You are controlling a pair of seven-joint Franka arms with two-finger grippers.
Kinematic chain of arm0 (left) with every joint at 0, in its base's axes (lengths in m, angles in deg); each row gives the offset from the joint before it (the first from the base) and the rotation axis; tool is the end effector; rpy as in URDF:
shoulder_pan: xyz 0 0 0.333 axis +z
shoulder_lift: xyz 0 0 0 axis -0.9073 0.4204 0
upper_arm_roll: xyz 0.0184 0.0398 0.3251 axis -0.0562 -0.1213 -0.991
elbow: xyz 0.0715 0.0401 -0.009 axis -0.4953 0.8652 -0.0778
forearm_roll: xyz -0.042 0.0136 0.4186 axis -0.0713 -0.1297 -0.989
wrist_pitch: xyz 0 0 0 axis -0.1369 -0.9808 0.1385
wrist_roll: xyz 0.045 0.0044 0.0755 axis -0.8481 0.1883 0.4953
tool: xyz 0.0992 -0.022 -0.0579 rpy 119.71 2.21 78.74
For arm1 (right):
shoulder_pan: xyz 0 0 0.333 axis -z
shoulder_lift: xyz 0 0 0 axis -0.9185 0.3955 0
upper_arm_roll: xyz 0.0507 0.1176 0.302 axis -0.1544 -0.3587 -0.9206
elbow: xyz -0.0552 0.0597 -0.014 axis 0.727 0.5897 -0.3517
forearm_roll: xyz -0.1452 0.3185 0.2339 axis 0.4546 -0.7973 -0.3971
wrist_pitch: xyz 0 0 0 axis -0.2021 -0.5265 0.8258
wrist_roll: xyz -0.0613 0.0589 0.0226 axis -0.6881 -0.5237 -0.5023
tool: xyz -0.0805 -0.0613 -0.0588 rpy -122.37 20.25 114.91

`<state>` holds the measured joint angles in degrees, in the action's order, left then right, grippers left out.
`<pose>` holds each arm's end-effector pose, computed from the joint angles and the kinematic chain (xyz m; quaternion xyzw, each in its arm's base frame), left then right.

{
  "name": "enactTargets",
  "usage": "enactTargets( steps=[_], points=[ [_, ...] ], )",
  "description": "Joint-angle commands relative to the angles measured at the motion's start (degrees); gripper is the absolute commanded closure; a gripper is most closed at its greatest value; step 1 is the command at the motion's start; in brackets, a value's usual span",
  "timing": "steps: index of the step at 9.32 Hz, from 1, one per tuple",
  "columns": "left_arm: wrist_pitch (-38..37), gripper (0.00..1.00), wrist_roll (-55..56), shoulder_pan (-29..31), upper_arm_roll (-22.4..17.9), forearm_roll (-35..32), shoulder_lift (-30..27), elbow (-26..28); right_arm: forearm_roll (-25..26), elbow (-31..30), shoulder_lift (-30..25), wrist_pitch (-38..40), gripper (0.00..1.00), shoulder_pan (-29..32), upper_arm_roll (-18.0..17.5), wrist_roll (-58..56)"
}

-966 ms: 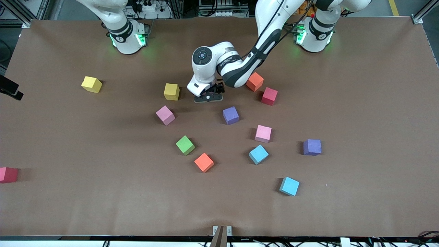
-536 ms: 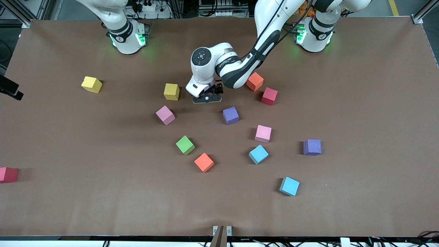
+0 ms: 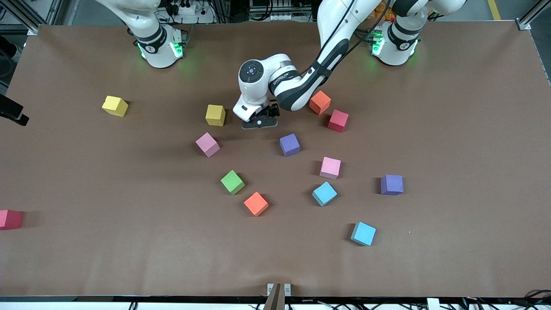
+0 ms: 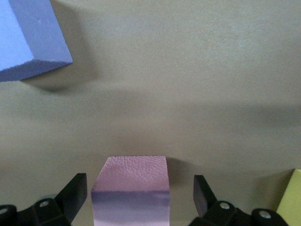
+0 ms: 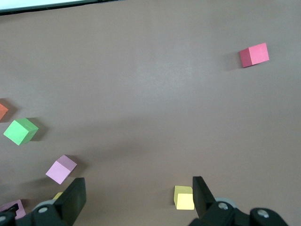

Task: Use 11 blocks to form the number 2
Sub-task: 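Lower the left gripper onto the pink cube and close it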

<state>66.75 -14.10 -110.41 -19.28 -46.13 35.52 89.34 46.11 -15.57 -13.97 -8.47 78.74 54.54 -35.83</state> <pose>0.3711 -0.6225 0.1856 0.9976 0.0537 -0.0446 0.0025 0.6116 -0.0459 0.6906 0.9969 -0.0722 0.0165 0.0253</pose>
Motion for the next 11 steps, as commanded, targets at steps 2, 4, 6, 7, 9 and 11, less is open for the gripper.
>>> enactTargets(
  steps=[2, 4, 6, 7, 9, 11],
  points=[
    [-0.7, 1.00, 4.9, -0.4, -0.3, 1.9, 0.7, 0.1, -0.6, -0.4, -0.8, 0.3, 0.00, 0.8, -0.5, 0.3],
    [-2.8, 1.00, 14.1, -0.4, -0.3, 4.0, 0.7, 0.0, -0.6, -0.4, -0.8, 0.3, 0.00, 0.8, -0.7, 0.3],
    [-5.3, 1.00, 24.4, -0.1, -0.3, 4.9, 0.0, -0.3, -0.6, -0.4, -0.8, 0.3, 0.00, 0.8, -0.7, 0.3],
    [-5.3, 1.00, 33.7, -0.4, -0.3, 5.5, -0.9, -0.3, -0.6, -0.4, -0.8, 0.3, 0.00, 0.8, -0.5, 0.3],
    [-5.3, 1.00, 49.6, -0.6, 0.6, 5.3, -1.2, -0.3, -0.5, -0.4, -0.8, 0.3, 0.00, 0.9, -0.5, 0.3],
    [-5.1, 1.00, 64.5, -2.4, 1.3, 4.7, -2.5, -0.1, -0.6, -0.4, -0.8, 0.3, 0.00, 0.9, -0.4, 0.3]
  ],
)
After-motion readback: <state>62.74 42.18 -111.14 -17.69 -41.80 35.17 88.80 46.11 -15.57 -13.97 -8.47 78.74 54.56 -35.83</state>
